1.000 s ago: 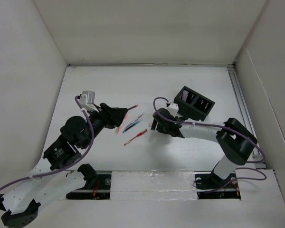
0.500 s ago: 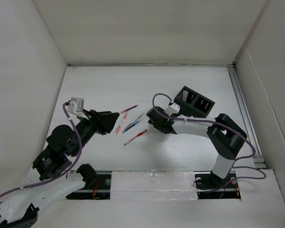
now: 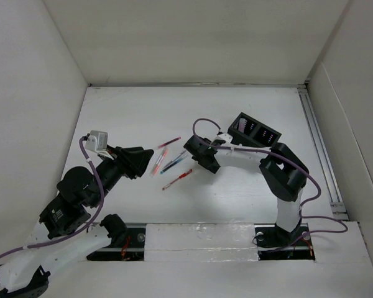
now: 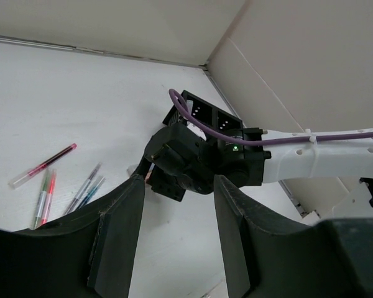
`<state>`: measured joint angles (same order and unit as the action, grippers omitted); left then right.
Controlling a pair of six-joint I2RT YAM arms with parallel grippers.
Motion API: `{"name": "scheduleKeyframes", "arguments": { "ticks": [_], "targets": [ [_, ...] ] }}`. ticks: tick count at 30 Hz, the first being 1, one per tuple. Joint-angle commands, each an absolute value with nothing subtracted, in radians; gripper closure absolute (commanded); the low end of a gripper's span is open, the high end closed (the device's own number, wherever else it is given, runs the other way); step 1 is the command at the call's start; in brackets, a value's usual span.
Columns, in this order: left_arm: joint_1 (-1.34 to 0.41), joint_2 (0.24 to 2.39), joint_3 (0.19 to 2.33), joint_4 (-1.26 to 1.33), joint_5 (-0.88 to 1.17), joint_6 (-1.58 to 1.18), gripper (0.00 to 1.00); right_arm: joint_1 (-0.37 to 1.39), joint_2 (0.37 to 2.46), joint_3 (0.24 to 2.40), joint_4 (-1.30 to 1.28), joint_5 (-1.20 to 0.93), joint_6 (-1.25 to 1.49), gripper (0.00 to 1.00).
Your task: Organize the desk
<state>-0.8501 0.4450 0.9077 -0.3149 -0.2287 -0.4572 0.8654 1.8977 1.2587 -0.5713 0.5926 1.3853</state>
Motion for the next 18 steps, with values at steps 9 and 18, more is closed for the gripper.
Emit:
{"name": "scheduleKeyframes", "arguments": {
  "ticks": [9,18],
  "targets": [
    [-0.873,0.440,0.959,-0.307,-0.287,-0.405,0.55,0.871,1.974,1.365,-0.765,0.563,1.391,0.37],
    [-0.873,0.445,0.940,-0.301,-0.291,-0.403,0.55,0.925,1.882,1.235,-0.753,0.557,1.299,0.46]
  ]
}}
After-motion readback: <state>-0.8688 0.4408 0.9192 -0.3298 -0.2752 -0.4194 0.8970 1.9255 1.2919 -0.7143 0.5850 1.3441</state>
